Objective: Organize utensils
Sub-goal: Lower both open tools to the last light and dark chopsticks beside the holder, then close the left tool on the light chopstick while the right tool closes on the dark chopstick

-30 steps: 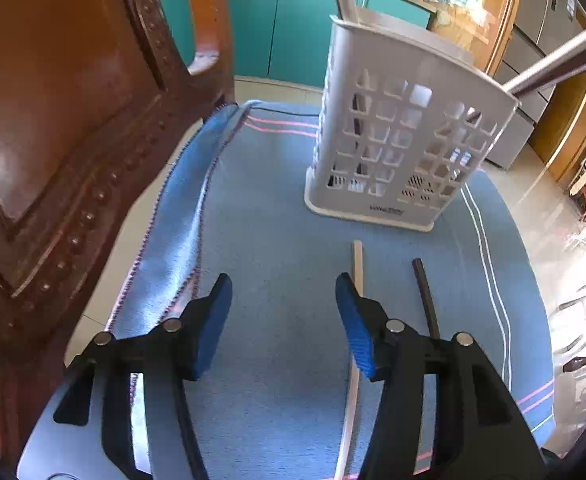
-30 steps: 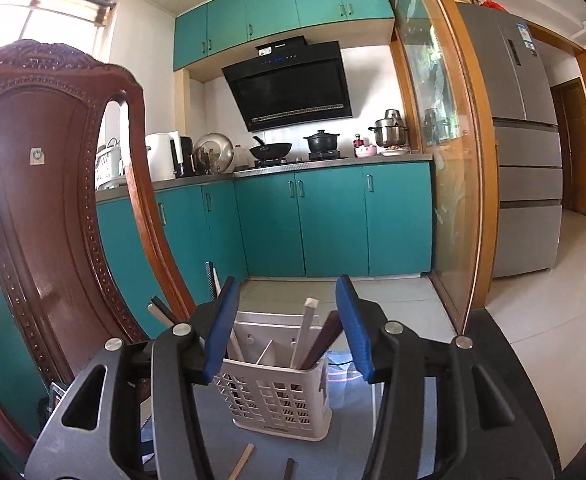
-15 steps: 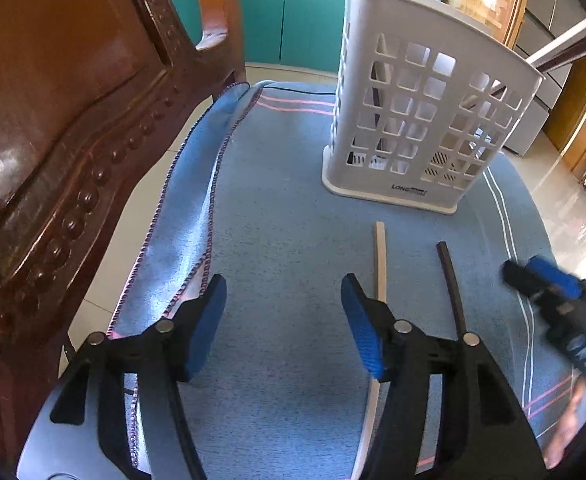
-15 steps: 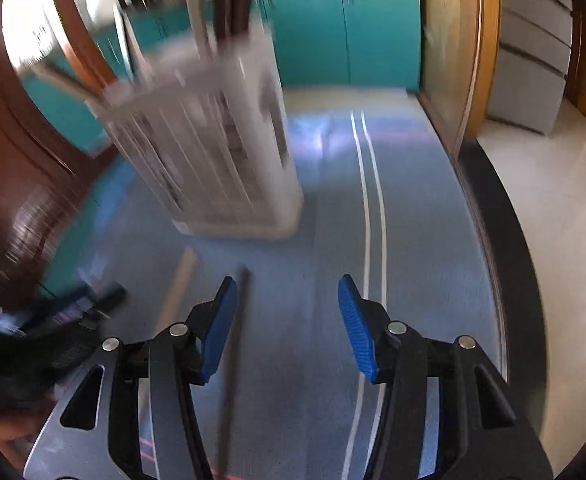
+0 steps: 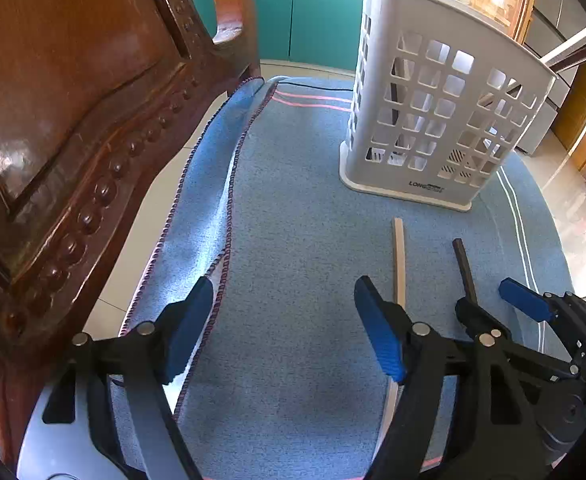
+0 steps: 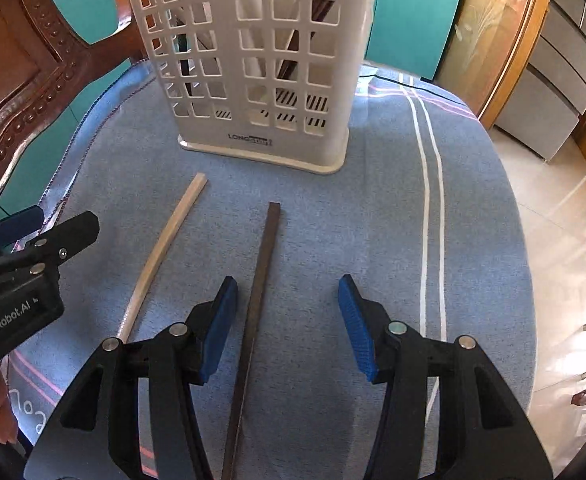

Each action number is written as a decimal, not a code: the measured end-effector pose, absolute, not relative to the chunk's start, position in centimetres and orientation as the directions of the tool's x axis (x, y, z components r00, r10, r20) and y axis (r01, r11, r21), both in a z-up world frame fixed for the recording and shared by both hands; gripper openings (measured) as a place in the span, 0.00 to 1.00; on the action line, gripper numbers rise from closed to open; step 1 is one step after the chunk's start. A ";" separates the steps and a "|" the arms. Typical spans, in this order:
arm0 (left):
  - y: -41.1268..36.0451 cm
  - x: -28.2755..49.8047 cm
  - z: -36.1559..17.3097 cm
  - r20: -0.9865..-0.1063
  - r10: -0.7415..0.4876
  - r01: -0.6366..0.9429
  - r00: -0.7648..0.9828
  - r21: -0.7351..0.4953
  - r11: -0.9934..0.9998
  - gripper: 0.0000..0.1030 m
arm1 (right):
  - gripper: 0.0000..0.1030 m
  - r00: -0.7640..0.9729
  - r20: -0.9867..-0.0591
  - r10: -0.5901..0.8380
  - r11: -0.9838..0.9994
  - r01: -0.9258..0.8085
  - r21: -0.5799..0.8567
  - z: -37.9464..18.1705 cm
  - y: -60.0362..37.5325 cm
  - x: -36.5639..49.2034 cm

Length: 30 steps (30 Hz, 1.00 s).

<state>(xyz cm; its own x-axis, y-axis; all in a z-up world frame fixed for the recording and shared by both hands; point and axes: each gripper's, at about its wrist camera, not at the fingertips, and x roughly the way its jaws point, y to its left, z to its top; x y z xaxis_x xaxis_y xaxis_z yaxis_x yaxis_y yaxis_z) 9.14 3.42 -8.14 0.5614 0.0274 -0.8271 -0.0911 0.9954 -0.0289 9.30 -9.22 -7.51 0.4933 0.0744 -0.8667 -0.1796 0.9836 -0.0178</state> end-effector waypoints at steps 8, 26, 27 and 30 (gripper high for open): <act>2.7 9.0 -8.1 -0.829 0.018 -0.065 0.558 -0.022 0.998 0.73 | 0.11 0.490 -0.865 0.103 0.985 -0.169 0.021 -7.2 -9.7 9.7; -1.6 8.2 -9.2 -0.840 -0.046 0.100 0.541 0.010 0.995 0.72 | 0.28 0.540 -0.836 0.097 0.995 -0.080 0.063 -5.1 -12.9 9.4; -1.7 8.2 -9.4 -0.846 -0.052 0.104 0.531 0.004 0.995 0.66 | 0.28 0.539 -0.837 0.096 0.995 -0.078 0.064 -5.1 -13.0 9.5; -1.8 8.5 -9.9 -0.855 -0.064 0.111 0.514 -0.008 0.994 0.59 | 0.30 0.535 -0.839 0.095 0.995 -0.076 0.064 -5.3 -13.3 9.6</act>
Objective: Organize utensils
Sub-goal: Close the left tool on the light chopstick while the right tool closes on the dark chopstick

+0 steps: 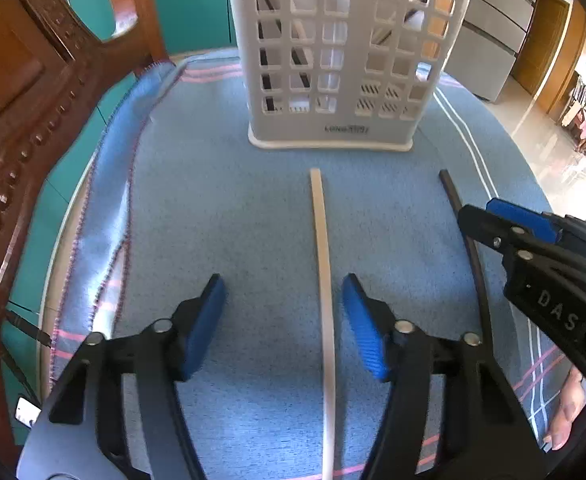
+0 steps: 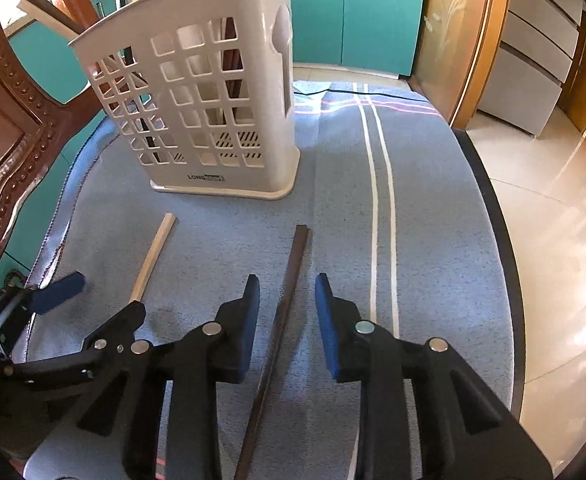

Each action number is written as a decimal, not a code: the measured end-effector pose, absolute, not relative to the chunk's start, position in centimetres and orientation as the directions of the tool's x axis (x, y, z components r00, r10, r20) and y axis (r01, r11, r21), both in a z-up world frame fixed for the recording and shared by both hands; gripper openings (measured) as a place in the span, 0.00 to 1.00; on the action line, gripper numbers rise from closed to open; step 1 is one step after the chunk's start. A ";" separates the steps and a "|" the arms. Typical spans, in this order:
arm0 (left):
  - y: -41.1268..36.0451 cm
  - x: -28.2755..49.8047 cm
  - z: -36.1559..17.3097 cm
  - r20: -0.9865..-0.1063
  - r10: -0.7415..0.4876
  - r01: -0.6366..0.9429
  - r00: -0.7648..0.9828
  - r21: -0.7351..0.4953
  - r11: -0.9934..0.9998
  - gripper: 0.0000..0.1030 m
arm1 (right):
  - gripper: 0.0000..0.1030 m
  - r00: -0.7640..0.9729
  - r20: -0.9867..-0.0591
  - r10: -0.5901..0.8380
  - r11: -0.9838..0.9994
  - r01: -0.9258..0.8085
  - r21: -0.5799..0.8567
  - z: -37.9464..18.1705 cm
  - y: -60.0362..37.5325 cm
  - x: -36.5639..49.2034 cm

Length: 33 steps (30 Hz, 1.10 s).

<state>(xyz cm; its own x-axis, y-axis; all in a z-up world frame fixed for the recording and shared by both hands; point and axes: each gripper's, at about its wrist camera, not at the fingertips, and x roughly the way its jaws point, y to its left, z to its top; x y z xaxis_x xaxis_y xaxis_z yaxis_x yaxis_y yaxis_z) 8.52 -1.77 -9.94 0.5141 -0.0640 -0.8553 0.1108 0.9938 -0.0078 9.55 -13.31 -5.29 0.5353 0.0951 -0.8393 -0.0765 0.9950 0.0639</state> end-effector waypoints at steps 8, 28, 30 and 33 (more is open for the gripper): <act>-2.2 8.4 -9.8 -0.854 -0.065 0.112 0.517 -0.008 0.994 0.44 | 0.38 0.527 -0.845 0.086 0.996 -0.071 0.058 -5.4 -13.6 9.7; 2.1 8.7 -8.6 -0.854 -0.079 0.057 0.514 -0.058 0.997 0.07 | 0.48 0.472 -0.878 0.077 0.994 -0.103 0.032 -6.9 -12.4 10.0; 1.2 8.9 -8.9 -0.855 -0.074 0.056 0.513 -0.053 0.997 0.07 | 0.50 0.478 -0.876 0.060 0.993 -0.115 0.005 -7.0 -11.9 10.0; 0.7 9.3 -9.2 -0.856 -0.070 0.058 0.512 -0.047 0.997 0.07 | 0.52 0.483 -0.874 0.058 0.993 -0.120 0.000 -7.1 -11.7 10.0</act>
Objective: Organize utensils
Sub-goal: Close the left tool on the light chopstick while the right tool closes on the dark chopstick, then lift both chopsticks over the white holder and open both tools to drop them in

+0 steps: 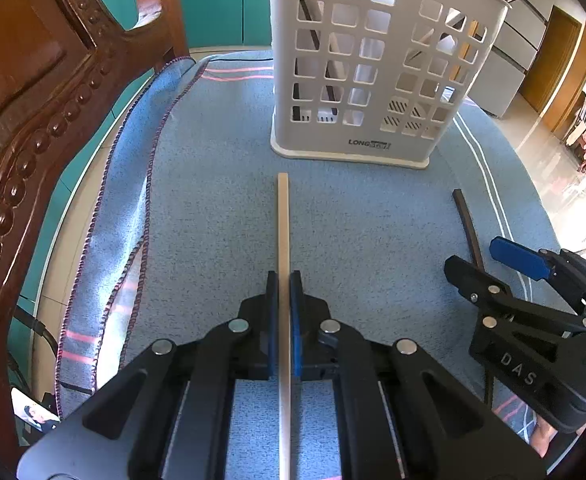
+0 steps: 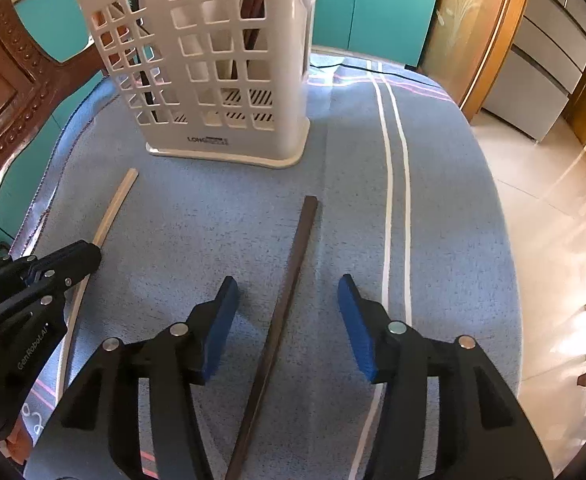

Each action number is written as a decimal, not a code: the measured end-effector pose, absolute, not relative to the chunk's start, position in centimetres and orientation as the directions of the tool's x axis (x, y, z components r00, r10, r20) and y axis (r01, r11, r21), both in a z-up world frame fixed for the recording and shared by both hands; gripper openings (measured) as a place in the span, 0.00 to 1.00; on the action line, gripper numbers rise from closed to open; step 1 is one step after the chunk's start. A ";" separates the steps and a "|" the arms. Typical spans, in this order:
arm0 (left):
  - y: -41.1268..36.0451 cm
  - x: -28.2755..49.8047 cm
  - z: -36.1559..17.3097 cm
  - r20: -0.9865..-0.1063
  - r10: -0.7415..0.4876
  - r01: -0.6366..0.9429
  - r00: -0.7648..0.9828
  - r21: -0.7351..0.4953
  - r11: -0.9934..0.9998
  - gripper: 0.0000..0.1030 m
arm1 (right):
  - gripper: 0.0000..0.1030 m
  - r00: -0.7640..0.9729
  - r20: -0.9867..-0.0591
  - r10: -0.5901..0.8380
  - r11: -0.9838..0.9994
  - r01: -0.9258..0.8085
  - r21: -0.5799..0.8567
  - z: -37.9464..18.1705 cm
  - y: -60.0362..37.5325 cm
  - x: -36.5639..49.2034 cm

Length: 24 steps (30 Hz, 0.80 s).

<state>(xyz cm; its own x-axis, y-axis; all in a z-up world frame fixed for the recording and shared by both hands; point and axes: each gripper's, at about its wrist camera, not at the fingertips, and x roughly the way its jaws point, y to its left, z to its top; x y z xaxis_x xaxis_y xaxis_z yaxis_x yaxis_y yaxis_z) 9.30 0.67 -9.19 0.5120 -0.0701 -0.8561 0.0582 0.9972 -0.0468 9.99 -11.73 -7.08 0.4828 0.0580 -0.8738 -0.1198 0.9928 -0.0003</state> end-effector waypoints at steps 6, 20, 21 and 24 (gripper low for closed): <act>0.1 9.6 -9.4 -0.855 -0.057 0.065 0.516 -0.027 0.998 0.08 | 0.54 0.497 -0.865 0.060 0.992 -0.125 -0.003 -7.3 -11.8 10.2; 0.1 9.2 -9.0 -0.850 -0.091 0.074 0.520 -0.061 0.995 0.07 | 0.06 0.502 -0.850 0.163 0.984 -0.143 0.105 -6.6 -12.6 10.4; 0.2 9.2 -8.7 -0.844 -0.106 0.078 0.527 -0.076 0.994 0.07 | 0.06 0.517 -0.838 0.176 0.982 -0.149 0.115 -6.0 -12.7 10.2; 0.8 8.1 -5.5 -0.779 -0.145 0.097 0.610 -0.108 0.989 0.06 | 0.06 0.571 -0.780 0.257 0.965 -0.193 0.177 -2.6 -13.2 9.0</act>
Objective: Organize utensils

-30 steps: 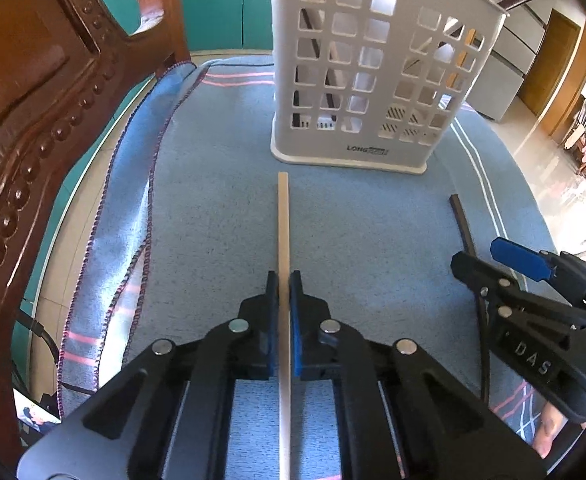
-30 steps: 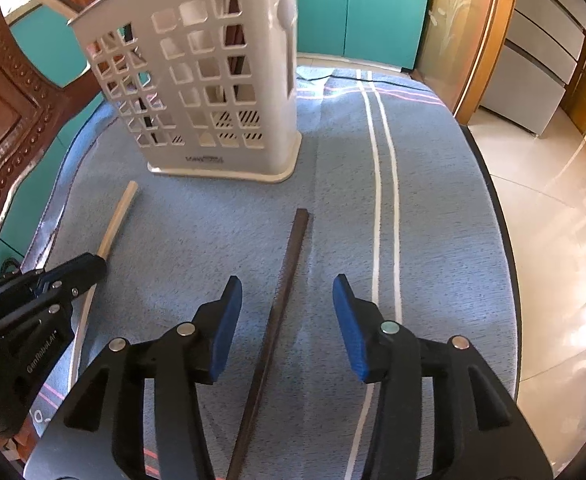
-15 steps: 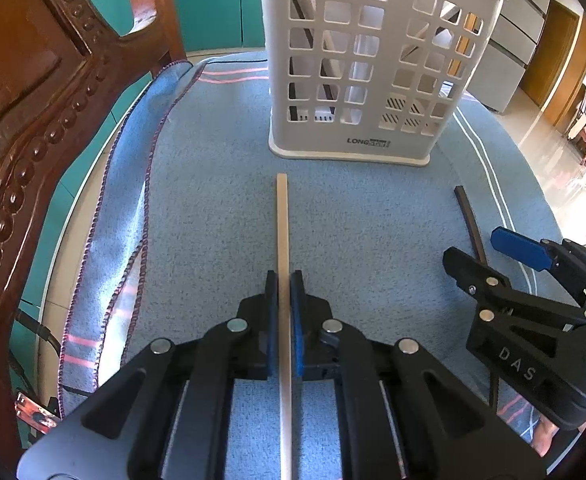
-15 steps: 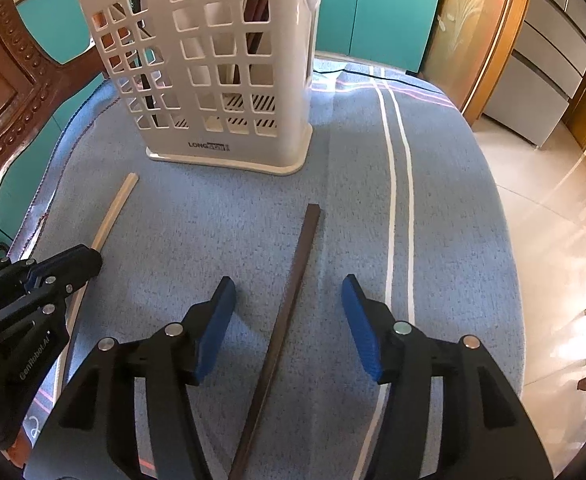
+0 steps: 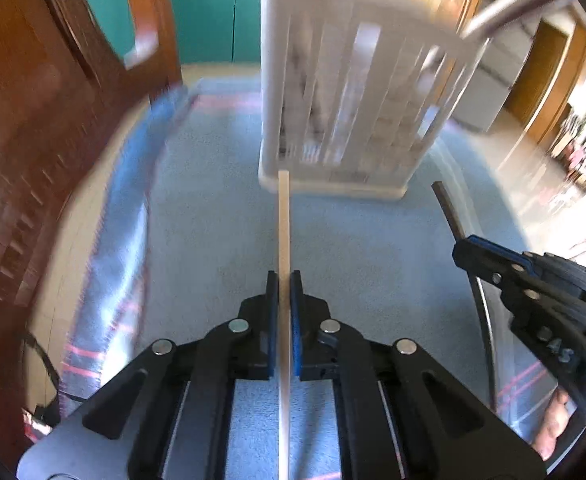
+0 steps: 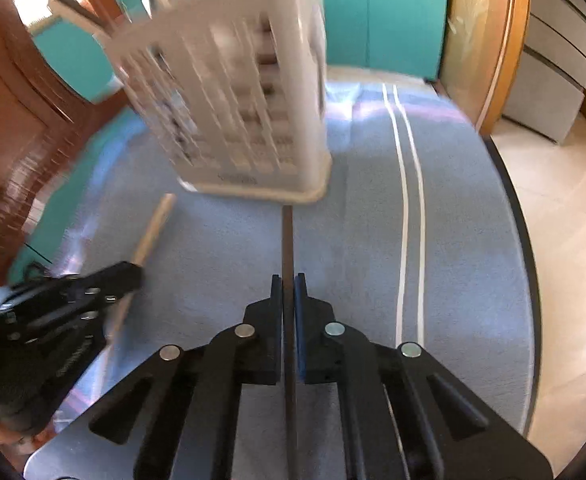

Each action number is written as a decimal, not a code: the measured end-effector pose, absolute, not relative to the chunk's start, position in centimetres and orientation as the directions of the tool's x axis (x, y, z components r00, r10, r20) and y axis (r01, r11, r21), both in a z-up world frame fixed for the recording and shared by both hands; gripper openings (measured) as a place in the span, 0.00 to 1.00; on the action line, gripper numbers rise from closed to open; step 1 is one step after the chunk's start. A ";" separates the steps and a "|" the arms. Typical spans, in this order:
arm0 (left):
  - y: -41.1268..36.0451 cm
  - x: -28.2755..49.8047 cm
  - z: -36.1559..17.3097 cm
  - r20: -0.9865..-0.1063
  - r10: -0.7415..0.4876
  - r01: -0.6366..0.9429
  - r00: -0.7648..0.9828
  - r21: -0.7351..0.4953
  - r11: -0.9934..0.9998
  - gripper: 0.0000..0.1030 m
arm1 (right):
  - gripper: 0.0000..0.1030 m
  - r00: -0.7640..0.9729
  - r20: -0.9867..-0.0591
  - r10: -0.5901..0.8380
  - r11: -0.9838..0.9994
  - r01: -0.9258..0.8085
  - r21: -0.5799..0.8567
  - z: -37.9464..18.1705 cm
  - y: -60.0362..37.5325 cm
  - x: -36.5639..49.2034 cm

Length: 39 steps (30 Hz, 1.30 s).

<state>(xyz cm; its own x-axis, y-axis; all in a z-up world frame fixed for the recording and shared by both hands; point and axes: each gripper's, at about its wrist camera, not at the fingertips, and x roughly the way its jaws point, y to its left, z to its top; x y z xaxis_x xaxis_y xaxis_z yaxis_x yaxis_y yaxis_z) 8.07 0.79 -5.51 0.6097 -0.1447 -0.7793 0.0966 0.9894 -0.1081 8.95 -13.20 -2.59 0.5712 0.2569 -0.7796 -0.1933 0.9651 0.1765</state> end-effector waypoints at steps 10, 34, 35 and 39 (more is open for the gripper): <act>5.0 2.0 13.5 -0.296 -0.255 0.181 0.921 -0.255 0.950 0.06 | 0.06 0.798 -0.412 0.440 0.891 -0.332 0.309 14.1 -16.5 2.6; 2.2 11.7 9.2 -0.263 -0.118 0.077 0.958 -0.159 0.984 0.20 | 0.38 0.954 -0.192 0.229 0.962 -0.192 0.193 13.9 -14.7 8.8; 2.4 10.6 9.2 -0.257 -0.120 0.080 0.959 -0.161 0.984 0.27 | 0.42 0.956 -0.180 0.232 0.961 -0.196 0.196 14.1 -15.0 8.0; 3.2 6.4 8.6 -0.223 -0.087 0.054 0.971 -0.152 0.987 0.58 | 0.69 0.972 -0.126 0.197 0.968 -0.172 0.183 14.1 -16.2 3.2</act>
<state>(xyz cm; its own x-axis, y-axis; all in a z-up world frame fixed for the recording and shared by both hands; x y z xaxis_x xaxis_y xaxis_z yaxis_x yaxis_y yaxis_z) 6.39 3.20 8.64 0.9708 -0.0872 -0.2233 0.0537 0.9869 -0.1521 3.19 -16.21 14.06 0.9723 0.1968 -0.1258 -0.1722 0.9679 0.1831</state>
